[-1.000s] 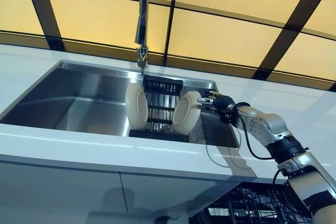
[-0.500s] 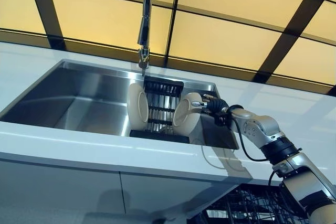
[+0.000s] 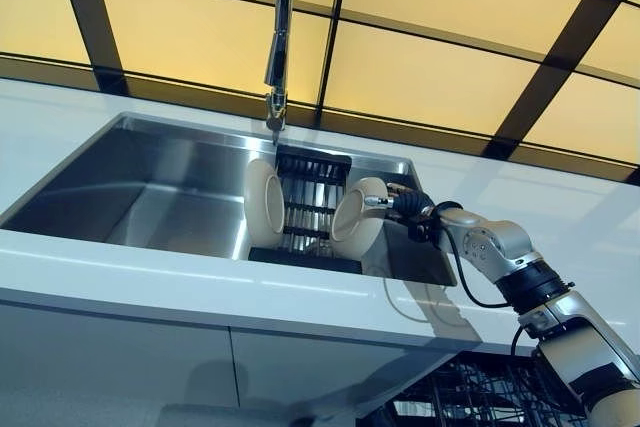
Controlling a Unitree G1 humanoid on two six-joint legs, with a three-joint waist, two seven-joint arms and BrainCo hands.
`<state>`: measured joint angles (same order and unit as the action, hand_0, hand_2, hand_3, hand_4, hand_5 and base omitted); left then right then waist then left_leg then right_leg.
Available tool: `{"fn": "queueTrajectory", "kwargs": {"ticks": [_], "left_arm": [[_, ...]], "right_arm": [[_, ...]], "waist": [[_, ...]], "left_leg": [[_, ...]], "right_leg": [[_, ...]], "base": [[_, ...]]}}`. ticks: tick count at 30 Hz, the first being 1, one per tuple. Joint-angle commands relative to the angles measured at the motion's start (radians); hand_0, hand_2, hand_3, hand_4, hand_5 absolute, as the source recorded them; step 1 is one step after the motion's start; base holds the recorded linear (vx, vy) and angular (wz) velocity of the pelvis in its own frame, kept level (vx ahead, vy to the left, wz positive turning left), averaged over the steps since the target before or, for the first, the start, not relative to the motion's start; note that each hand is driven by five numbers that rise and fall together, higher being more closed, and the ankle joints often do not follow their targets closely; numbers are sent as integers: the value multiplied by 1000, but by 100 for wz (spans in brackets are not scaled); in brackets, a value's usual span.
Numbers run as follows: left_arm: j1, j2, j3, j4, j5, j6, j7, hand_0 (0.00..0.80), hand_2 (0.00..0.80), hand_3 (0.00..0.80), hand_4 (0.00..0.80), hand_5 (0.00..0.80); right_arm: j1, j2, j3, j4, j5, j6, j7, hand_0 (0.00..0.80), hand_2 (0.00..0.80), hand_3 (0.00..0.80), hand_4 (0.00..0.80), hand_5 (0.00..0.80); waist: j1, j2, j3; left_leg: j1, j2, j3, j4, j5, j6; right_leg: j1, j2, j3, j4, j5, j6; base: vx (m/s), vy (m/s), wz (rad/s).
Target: Take plates into dishwasher
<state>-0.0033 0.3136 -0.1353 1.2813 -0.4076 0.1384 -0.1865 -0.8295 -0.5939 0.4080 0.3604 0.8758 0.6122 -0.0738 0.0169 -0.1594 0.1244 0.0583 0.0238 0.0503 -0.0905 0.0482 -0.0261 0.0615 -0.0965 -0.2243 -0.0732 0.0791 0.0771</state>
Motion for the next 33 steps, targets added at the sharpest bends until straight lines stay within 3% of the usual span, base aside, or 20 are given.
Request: {"fn": "queueTrajectory", "kwargs": {"ticks": [1,18,20,21,22,33], "left_arm": [[-32,4,-28,44,-17,-14,5,0,0,0,0,0],[-28,-2,-41,32,-47,-24,10,0,0,0,0,0],[-29,-4,-42,33,-50,-25,11,0,0,0,0,0],[-29,-4,-46,34,-53,-27,12,0,0,0,0,0],[-29,-4,-47,33,-55,-26,14,0,0,0,0,0],[-28,-2,-61,31,-32,-22,20,0,0,0,0,0]], "right_arm": [[-107,14,18,33,12,-26,4,0,0,0,0,0],[-125,41,32,111,-13,-10,34,0,0,0,0,0],[-130,47,33,121,-19,-17,30,119,119,119,119,119],[-140,48,33,132,-24,-23,27,521,521,521,521,521],[-146,48,32,138,-32,-26,24,800,800,800,800,800],[-215,1,45,192,-161,-56,25,800,800,800,800,800]], "waist": [[52,-4,13],[69,-10,32],[71,-9,34],[73,-8,35],[74,-8,36],[82,-7,27]], "left_leg": [[61,-7,41,3,-94,4],[53,-6,30,3,-94,4],[53,-7,28,3,-94,4],[53,-7,27,3,-94,3],[53,-7,26,3,-94,3],[56,-6,20,3,-94,-1]], "right_leg": [[-125,-84,-15,59,104,130],[-134,-87,-34,62,107,130],[-136,-88,-35,63,108,129],[-134,-88,-36,62,108,129],[-134,-88,-37,62,108,129],[-124,-94,-42,59,108,131]], "base": [[0,0,0],[-1,1,1],[0,0,0],[0,0,0],[0,0,0],[1,1,8]]}}
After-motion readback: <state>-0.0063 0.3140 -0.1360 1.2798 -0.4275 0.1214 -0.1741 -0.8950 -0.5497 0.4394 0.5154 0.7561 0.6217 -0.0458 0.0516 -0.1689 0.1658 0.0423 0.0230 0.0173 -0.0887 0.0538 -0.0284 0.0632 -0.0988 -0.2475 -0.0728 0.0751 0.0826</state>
